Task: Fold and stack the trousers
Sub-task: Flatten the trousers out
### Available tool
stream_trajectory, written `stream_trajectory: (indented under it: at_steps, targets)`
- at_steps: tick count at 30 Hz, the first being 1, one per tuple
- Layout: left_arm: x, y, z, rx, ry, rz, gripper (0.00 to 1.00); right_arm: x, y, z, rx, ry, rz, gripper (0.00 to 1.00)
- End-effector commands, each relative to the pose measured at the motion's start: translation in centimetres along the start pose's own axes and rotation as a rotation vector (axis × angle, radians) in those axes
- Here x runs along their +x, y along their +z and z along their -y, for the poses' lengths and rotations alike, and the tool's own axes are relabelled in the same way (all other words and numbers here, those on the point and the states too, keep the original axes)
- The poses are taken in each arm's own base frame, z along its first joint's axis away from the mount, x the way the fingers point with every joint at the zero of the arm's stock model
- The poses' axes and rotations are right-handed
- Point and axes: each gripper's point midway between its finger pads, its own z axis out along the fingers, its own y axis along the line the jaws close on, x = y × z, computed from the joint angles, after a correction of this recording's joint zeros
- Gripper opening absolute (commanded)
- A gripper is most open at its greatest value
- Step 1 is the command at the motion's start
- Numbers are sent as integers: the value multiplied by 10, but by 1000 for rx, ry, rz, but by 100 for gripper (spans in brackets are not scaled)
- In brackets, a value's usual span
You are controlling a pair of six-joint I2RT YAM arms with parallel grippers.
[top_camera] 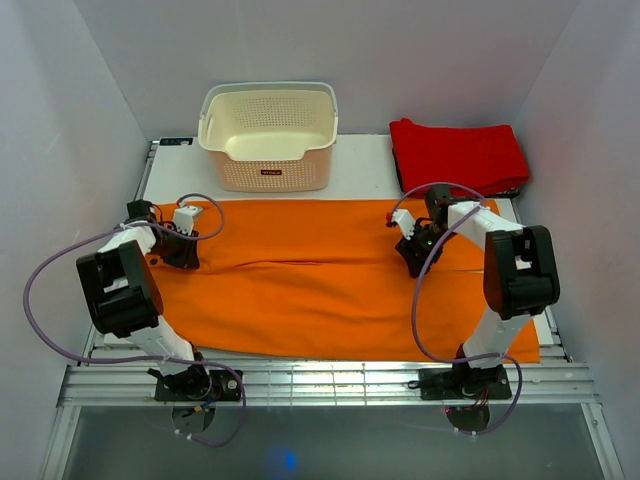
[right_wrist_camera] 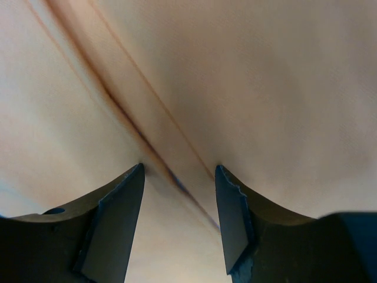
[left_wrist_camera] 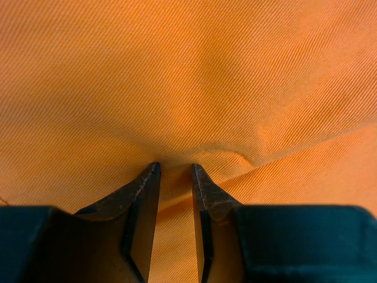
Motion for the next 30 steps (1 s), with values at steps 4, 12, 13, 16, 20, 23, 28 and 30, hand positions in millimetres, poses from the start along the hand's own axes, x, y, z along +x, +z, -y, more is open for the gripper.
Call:
stream_trajectory:
  at_steps: [4, 12, 13, 16, 20, 23, 28, 30]
  targets:
    - [28, -21, 12, 31, 25, -100, 38, 66, 15, -65, -152, 7, -109, 54]
    - [-24, -50, 16, 102, 71, 26, 41, 41, -25, -79, -167, -73, -3, 53]
    - [-42, -60, 12, 86, 86, 70, 44, 23, -39, -65, -120, -94, 40, 54]
    - [-72, -77, 10, 99, 100, 171, 55, 8, -68, -37, -79, -90, 85, 61]
    - [-117, -106, -11, 75, 127, 304, 71, 5, -115, 31, 4, -70, 106, 69]
    - [-136, -109, -30, 68, 135, 337, 75, 20, -141, 84, 63, -62, 81, 69]
    - [-156, -104, -64, 67, 109, 379, 69, 45, -151, 152, 143, -56, 35, 69]
    - [-162, -102, -79, 60, 100, 411, 67, 54, -142, 166, 144, -55, 30, 69]
